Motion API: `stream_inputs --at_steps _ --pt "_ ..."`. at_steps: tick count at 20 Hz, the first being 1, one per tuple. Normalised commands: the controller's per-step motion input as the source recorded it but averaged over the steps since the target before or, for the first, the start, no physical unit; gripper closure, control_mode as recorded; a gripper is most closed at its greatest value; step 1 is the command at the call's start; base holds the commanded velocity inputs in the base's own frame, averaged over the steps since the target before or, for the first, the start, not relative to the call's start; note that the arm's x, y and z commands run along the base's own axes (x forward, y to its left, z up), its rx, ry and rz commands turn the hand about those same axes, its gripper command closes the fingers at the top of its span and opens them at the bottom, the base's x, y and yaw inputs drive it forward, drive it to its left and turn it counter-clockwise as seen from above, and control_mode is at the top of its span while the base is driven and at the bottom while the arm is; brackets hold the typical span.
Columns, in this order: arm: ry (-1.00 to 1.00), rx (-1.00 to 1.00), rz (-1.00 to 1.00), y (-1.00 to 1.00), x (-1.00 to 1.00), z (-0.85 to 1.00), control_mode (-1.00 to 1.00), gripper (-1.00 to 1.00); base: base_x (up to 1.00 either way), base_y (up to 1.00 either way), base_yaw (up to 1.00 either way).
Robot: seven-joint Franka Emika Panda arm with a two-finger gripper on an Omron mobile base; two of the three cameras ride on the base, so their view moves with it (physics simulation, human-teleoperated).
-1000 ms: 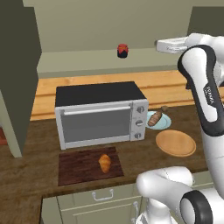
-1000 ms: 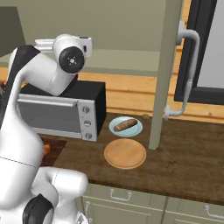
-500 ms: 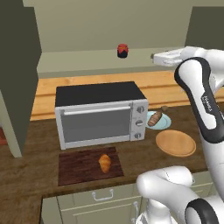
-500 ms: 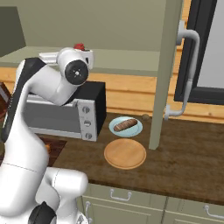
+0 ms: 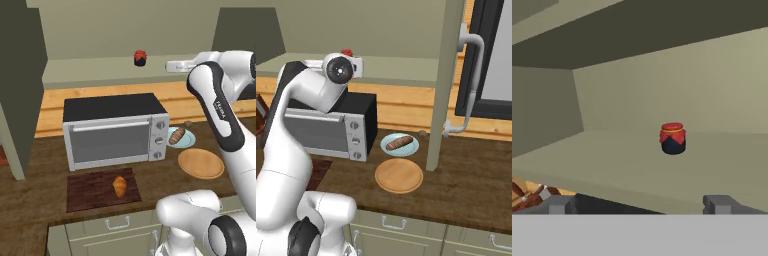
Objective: From the different types of pastries on the counter, select a croissant and place it on the cutting board. Then retrieve a jar of jam from the cabinet and place it alongside the croissant on the cutting board.
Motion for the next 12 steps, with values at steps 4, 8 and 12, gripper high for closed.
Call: stream_inputs --at_steps 4,8,12 --pt "0.03 0.00 0.00 0.06 0.16 -0.04 -1.00 -1.00 0.00 0.00 0.00" --pt "0.02 0.00 -0.01 0.13 0.19 0.00 -1.00 -1.00 0.00 0.00 0.00" --pt "0.01 0.01 0.00 0.09 0.52 -0.05 -1.00 -1.00 0.00 0.00 0.00"
